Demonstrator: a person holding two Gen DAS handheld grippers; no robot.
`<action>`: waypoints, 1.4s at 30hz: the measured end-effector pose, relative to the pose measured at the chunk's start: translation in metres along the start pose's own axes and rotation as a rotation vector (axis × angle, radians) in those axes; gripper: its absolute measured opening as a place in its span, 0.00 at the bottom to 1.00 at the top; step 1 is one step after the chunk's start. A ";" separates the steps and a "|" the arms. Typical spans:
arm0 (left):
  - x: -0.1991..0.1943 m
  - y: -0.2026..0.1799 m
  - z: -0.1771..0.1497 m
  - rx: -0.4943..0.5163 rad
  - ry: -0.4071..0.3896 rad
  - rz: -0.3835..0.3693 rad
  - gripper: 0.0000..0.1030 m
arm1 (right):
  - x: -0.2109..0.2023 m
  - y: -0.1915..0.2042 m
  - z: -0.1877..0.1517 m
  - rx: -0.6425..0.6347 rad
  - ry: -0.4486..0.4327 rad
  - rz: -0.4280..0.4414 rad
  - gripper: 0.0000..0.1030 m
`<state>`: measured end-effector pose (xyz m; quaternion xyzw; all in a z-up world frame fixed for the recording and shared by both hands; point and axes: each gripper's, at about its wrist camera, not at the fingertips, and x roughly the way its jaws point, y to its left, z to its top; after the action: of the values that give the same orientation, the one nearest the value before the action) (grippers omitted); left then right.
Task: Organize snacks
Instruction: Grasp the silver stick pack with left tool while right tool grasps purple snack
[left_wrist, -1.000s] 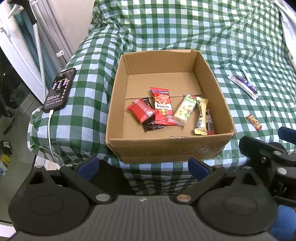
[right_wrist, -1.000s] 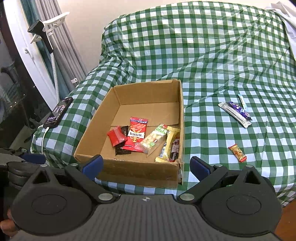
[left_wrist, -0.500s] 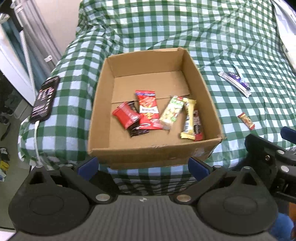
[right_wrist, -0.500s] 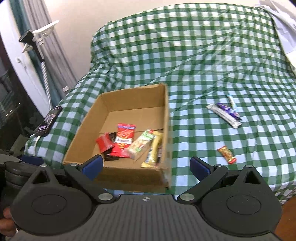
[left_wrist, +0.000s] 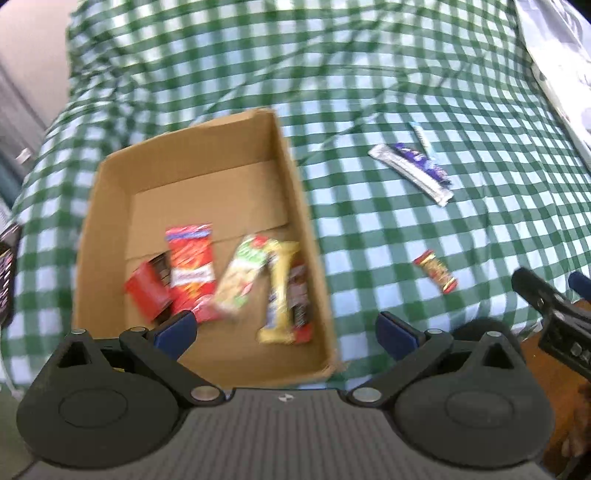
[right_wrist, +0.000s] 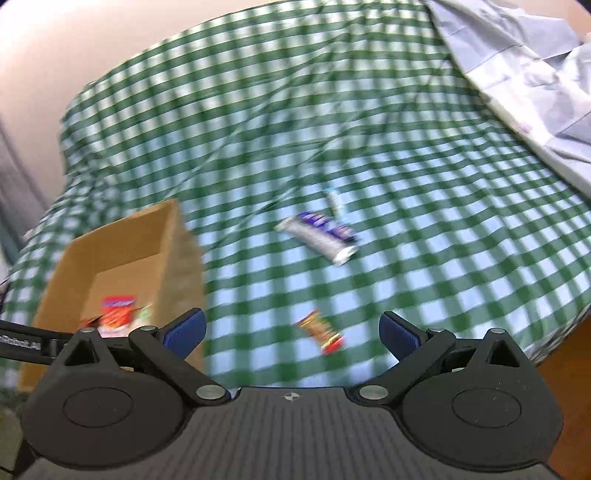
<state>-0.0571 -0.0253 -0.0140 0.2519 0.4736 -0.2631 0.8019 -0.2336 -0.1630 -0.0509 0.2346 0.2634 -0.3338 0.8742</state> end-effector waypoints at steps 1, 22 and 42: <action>0.006 -0.007 0.008 0.005 0.002 0.002 1.00 | 0.008 -0.009 0.003 -0.009 -0.015 -0.017 0.97; 0.149 -0.083 0.138 0.025 0.059 0.055 1.00 | 0.317 -0.065 0.094 -0.135 0.157 0.041 0.56; 0.274 -0.175 0.183 -0.029 0.154 -0.126 0.23 | 0.281 -0.134 0.067 -0.179 0.113 -0.133 0.31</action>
<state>0.0558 -0.3235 -0.2076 0.2293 0.5526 -0.2860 0.7485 -0.1283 -0.4207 -0.2055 0.1560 0.3558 -0.3522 0.8515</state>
